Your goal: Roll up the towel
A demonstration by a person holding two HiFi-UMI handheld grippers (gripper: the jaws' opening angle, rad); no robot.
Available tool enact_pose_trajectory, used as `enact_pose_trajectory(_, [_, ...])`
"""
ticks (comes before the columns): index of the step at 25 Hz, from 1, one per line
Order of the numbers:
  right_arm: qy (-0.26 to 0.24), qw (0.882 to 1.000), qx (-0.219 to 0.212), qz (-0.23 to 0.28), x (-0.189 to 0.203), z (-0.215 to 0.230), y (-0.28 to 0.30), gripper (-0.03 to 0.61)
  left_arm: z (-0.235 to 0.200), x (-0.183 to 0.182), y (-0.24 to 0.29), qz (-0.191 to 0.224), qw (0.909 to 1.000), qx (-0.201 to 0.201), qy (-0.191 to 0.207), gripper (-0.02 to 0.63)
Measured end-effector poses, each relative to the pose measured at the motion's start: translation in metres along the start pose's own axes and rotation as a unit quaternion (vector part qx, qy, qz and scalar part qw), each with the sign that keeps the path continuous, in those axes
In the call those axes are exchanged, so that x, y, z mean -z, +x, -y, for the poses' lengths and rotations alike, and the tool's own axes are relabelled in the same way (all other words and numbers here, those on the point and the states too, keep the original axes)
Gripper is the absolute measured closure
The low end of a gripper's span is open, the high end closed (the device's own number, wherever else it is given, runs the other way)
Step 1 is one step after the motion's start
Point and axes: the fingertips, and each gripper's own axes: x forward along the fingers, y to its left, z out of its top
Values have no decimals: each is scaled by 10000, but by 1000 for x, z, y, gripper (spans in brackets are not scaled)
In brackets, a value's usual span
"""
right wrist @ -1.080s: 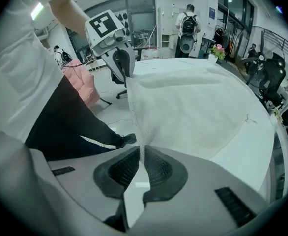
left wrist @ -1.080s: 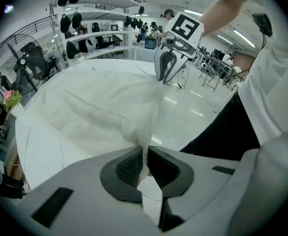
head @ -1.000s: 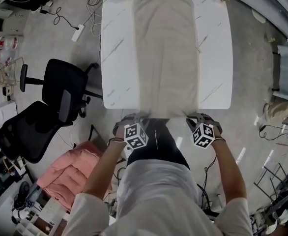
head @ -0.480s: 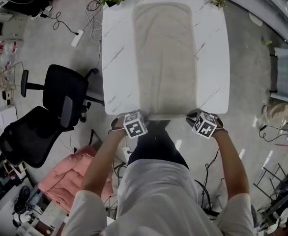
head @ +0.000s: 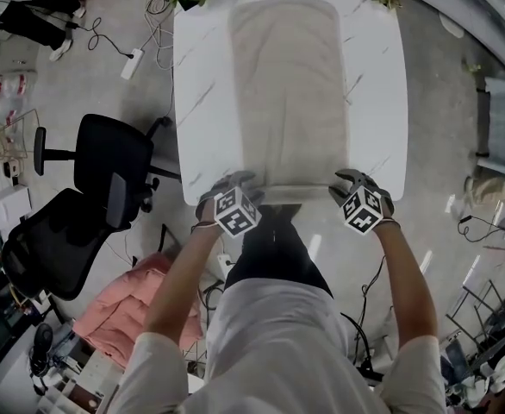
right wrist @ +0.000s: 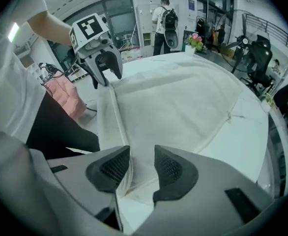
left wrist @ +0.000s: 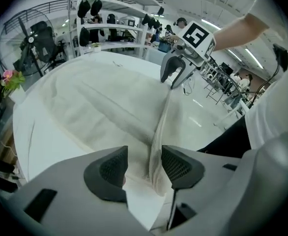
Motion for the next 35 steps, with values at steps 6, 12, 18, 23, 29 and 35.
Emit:
enact_pose_trajectory(6, [124,9974,706,83,6,29,4,390,-31,0,4,231,9968,-602,-481,374])
enact_pose_trajectory(12, [217,9945,941,417,-5,28,-17,385,-30,-11,-17,818,9896,-352,-1132,337])
enact_pose_trajectory(18, [98,9956,712,602,-14,-3,-38,397,-23,-8,-41,1256,9802,-264,-1507,319])
enact_pose_trajectory(23, [30,9978,416,508,0,-39,-30,399,22,-2,-38,1137,9912,-299,-603,351])
enact_pose_trajectory(29, [-297,9979,474,323,19,-54,-18,397,47,17,-10,634,9912,-871,764,379])
enact_pose_trajectory(35, [-850,9943,648,51,34,-51,3,403,30,33,8,307,9830,-1344,1209,477])
